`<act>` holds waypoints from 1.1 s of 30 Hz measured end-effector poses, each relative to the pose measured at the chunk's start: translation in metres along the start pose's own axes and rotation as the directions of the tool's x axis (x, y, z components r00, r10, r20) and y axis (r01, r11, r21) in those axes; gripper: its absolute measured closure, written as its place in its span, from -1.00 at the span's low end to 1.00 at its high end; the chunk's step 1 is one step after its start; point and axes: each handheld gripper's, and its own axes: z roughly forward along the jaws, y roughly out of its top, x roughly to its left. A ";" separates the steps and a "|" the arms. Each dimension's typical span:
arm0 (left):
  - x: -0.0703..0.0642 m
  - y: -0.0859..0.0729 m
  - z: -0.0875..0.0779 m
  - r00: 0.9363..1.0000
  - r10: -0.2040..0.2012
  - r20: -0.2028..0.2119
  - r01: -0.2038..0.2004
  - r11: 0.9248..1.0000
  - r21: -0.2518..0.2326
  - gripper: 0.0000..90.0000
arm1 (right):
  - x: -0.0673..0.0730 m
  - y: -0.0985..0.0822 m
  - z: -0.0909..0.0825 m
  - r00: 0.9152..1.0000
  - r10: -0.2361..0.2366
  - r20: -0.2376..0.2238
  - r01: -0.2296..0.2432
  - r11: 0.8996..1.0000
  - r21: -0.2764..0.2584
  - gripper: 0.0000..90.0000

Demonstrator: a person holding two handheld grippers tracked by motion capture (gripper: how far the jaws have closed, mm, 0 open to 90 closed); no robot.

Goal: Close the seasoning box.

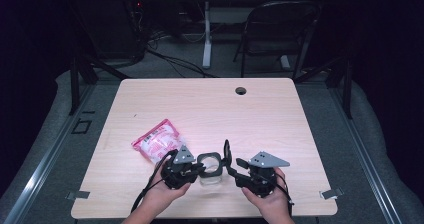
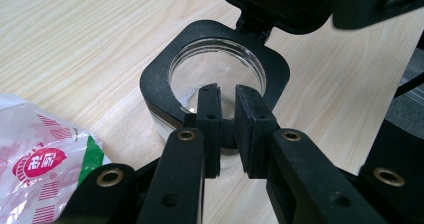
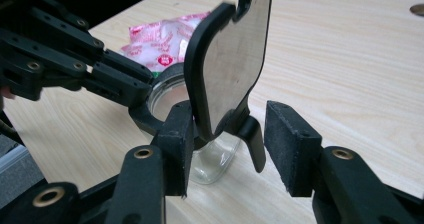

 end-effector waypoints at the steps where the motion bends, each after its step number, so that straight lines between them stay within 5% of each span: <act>1: 0.000 0.000 0.000 1.000 -0.003 0.001 0.003 1.000 0.000 0.80 | 0.001 -0.001 0.002 1.000 -0.006 0.008 0.006 1.000 0.009 0.24; 8: -0.003 -0.002 0.000 1.000 0.018 0.001 -0.018 1.000 -0.015 0.67 | 0.007 -0.009 0.018 0.999 -0.024 0.028 0.023 0.998 0.061 0.26; 15: -0.001 -0.004 -0.007 0.999 0.024 -0.037 -0.025 1.000 -0.016 0.56 | 0.002 -0.008 0.022 1.000 0.007 0.010 -0.008 0.998 0.070 0.52; 24: 0.019 -0.009 -0.034 0.995 -0.047 -0.092 0.041 0.997 -0.065 0.52 | -0.013 -0.002 0.027 0.997 0.055 -0.045 -0.051 0.995 0.086 0.75; 33: 0.042 -0.022 -0.062 0.977 -0.142 -0.158 0.123 0.985 -0.120 0.50 | -0.020 0.004 0.036 0.993 0.058 -0.101 -0.048 0.994 0.103 0.89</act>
